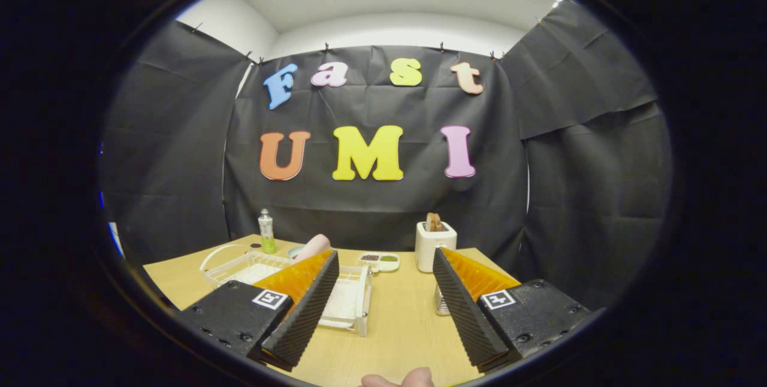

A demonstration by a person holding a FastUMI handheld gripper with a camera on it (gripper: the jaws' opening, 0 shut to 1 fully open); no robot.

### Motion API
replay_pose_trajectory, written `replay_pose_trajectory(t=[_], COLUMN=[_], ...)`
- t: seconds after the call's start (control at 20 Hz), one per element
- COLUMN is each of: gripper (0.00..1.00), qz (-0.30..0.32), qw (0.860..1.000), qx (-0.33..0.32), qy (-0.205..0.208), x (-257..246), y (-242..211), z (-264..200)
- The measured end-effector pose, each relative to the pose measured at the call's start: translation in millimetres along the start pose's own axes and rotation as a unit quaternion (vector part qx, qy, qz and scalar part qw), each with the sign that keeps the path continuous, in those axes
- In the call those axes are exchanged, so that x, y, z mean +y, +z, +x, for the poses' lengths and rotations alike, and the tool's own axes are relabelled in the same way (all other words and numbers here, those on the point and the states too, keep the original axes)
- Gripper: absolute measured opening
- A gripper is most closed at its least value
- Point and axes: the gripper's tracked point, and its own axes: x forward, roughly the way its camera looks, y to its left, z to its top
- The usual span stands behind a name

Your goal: Take the plate from the dish rack, then take the spoon from the basket and place it into the plate.

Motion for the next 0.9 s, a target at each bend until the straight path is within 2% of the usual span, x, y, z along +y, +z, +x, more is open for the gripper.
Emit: replay_pose_trajectory(t=[0.3,0.55,0.9], gripper=[1.0,1.0,1.0], qz=[0.004,-0.031,-0.021], qw=[0.999,0.994,0.977], qx=[0.027,0.075,0.186], qy=[0.043,0.071,0.106], x=[34,72,123], y=[29,52,30], z=[29,74,141])
